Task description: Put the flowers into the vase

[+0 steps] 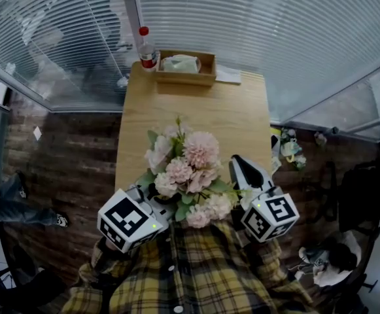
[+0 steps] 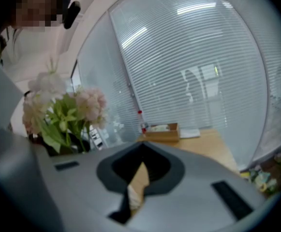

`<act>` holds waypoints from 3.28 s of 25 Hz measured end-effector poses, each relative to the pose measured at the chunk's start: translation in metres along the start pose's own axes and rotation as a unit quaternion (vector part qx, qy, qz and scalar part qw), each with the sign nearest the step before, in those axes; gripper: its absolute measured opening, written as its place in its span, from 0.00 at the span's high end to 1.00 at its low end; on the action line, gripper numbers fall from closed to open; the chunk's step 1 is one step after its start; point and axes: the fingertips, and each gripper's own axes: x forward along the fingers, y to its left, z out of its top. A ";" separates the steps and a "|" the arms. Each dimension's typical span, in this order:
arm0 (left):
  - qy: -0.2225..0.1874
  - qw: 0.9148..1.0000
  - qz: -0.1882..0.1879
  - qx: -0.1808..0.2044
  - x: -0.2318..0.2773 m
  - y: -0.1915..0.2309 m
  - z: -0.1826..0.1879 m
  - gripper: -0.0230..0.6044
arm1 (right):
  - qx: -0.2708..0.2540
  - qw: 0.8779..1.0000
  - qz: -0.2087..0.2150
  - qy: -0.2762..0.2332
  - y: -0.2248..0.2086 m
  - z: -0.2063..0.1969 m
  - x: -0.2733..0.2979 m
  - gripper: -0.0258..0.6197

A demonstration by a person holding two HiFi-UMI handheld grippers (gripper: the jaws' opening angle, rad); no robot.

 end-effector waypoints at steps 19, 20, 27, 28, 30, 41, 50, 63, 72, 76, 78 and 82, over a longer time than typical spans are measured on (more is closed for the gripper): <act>0.078 0.997 0.003 -0.003 -0.007 0.001 -0.018 0.80 | 0.011 1.000 -0.010 0.003 -0.003 -0.005 0.001 0.94; 0.080 0.997 0.003 -0.006 -0.008 0.002 -0.021 0.80 | 0.011 1.000 -0.011 0.003 -0.003 -0.005 0.001 0.94; 0.084 0.996 0.008 -0.021 -0.012 0.009 -0.031 0.80 | 0.011 1.000 -0.017 0.002 -0.004 -0.003 0.000 0.94; 0.084 0.996 0.010 -0.021 -0.012 0.011 -0.032 0.80 | 0.011 1.000 -0.018 0.002 -0.005 -0.002 -0.001 0.94; 0.083 0.996 0.017 -0.021 -0.012 0.014 -0.032 0.80 | 0.012 1.000 -0.019 0.001 -0.007 -0.001 -0.002 0.94; 0.041 0.998 0.044 -0.031 -0.022 0.034 -0.019 0.82 | 0.014 1.000 -0.024 -0.012 -0.017 0.011 -0.011 0.94; -0.017 0.991 0.124 -0.051 -0.045 0.073 0.009 0.95 | 0.004 0.999 -0.040 -0.032 -0.033 0.034 -0.020 0.94; -0.179 0.967 0.179 0.007 -0.069 0.080 0.126 0.95 | -0.070 0.996 -0.006 -0.059 -0.012 0.104 -0.024 0.94; -0.196 0.967 0.156 0.037 -0.057 0.067 0.159 0.95 | -0.110 0.991 0.041 -0.062 0.011 0.145 -0.022 0.94; -0.198 0.968 0.151 0.034 -0.056 0.063 0.159 0.95 | -0.117 0.990 0.051 -0.055 0.012 0.150 -0.025 0.94; -0.195 0.969 0.147 0.037 -0.054 0.062 0.158 0.95 | -0.119 0.990 0.054 -0.053 0.012 0.151 -0.026 0.94; -0.185 0.970 0.149 0.044 -0.056 0.062 0.159 0.95 | -0.124 0.990 0.060 -0.042 0.013 0.147 -0.023 0.94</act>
